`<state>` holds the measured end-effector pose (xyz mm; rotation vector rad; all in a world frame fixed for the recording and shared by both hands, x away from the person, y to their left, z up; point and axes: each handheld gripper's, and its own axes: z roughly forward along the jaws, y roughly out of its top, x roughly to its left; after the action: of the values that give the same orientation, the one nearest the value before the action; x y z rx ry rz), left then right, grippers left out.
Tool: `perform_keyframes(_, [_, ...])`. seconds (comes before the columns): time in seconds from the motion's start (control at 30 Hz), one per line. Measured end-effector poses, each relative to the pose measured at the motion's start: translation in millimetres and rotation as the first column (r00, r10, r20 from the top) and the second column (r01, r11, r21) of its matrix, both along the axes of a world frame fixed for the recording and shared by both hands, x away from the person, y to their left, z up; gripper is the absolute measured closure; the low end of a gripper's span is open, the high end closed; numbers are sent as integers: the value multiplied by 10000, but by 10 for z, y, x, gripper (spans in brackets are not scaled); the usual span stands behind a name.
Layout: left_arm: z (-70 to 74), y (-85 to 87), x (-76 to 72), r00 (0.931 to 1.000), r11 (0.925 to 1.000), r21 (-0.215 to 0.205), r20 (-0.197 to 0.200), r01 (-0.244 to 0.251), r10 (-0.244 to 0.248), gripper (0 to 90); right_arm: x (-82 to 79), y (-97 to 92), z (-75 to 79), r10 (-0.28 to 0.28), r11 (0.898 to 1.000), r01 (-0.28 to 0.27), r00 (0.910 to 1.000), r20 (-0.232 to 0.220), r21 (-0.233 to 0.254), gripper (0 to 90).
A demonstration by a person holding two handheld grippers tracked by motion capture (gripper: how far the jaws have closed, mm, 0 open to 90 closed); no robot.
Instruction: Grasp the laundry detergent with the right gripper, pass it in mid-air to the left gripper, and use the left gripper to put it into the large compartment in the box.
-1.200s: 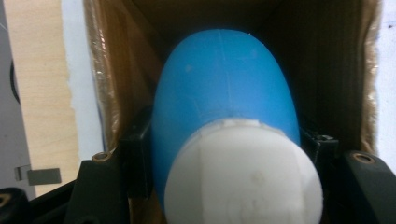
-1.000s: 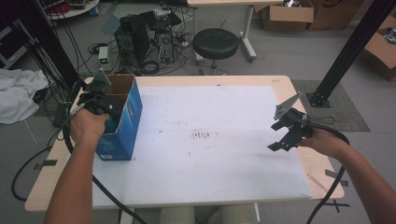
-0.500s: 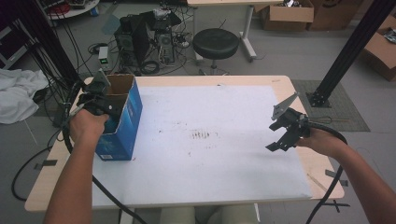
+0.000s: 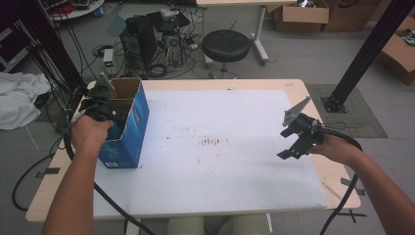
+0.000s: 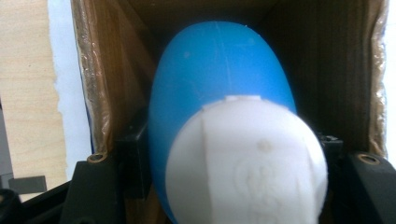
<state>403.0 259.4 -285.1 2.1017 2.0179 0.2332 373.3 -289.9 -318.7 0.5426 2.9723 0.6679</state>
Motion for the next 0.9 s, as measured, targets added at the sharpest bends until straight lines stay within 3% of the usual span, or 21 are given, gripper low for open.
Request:
perform_keyframes(0.13, [26,7,-7,10000,9998,-178,86,10,-9,336,-8,-2,4,-6,10000,6,10000,-17,-46,158])
perform_keyframes(0.9, [226,-12,-69,9995,9997,-225,318,87,-80,285,-60,-1,83,49,9999,-51,9999,138,104,157])
